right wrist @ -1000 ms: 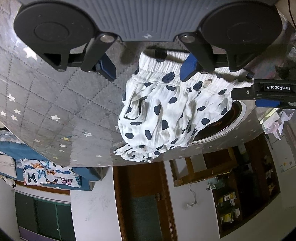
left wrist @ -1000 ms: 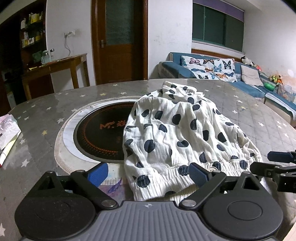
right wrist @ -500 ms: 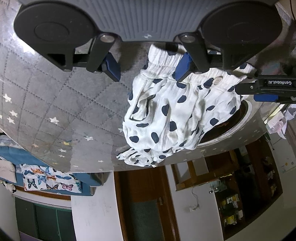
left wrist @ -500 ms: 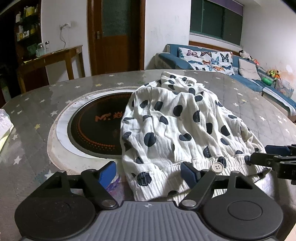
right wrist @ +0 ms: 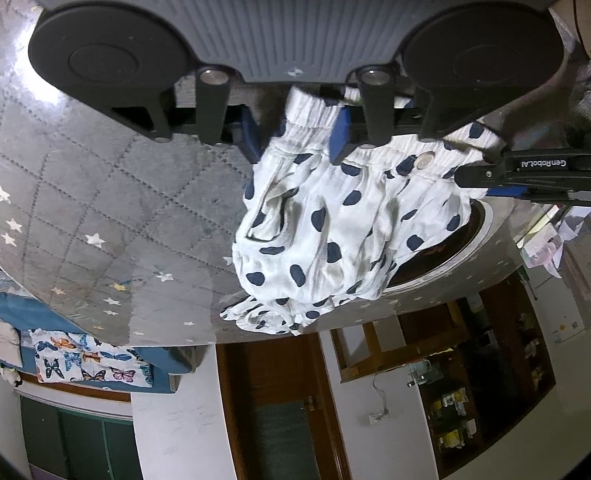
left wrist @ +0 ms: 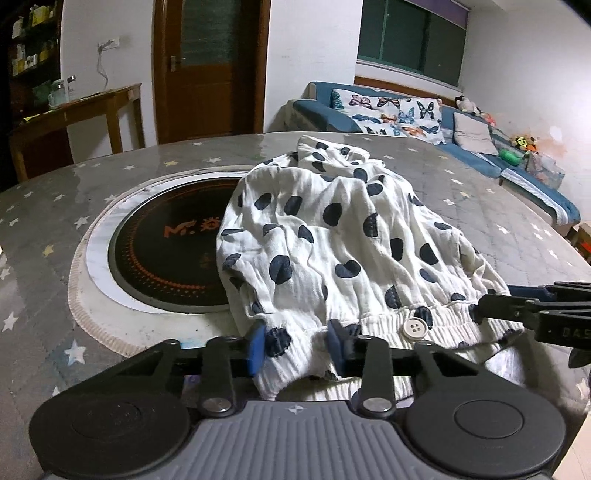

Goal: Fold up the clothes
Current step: 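Close both grippers on the elastic waistband of the pants, then lift the pants by the waistband with both grippers and shake them out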

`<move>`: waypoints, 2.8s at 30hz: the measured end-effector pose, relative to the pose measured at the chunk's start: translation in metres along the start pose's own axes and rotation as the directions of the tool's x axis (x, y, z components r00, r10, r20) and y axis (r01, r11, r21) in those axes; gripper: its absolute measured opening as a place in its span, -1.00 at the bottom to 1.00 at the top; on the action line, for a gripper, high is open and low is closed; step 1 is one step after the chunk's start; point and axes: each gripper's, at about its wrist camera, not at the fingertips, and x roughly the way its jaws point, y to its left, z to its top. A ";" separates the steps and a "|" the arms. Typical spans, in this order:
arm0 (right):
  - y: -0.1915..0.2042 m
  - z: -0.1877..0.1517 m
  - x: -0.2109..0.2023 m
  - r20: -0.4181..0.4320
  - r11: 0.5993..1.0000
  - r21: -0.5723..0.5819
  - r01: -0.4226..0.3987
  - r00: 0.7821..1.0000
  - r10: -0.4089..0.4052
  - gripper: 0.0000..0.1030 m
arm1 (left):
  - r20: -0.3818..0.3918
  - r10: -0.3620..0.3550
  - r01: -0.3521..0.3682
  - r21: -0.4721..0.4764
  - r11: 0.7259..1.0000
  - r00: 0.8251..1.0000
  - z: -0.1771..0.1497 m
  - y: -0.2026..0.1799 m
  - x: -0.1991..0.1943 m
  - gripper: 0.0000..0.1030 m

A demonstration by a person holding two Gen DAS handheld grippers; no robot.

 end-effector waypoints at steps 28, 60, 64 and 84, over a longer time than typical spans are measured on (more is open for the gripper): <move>0.008 -0.035 -0.088 -0.139 0.962 -0.117 -0.248 0.963 0.231 -0.59 | -0.069 -0.150 0.150 -0.010 0.989 0.986 -0.047 0.021 -0.071 -0.62; 0.014 0.166 0.145 -0.085 0.961 -0.259 -0.092 0.994 0.072 -0.25 | 0.017 -0.048 0.048 -0.040 0.998 0.999 0.042 0.048 -0.001 -0.06; 0.014 0.167 0.167 -0.094 0.964 -0.253 -0.087 0.993 0.065 -0.25 | -0.004 -0.023 0.022 -0.047 0.999 1.000 0.046 0.050 0.011 -0.05; -0.073 0.160 0.099 -0.019 0.977 -0.185 0.108 0.993 -0.114 -0.92 | 0.000 0.042 -0.042 -0.011 0.999 0.999 0.077 0.036 0.039 -0.05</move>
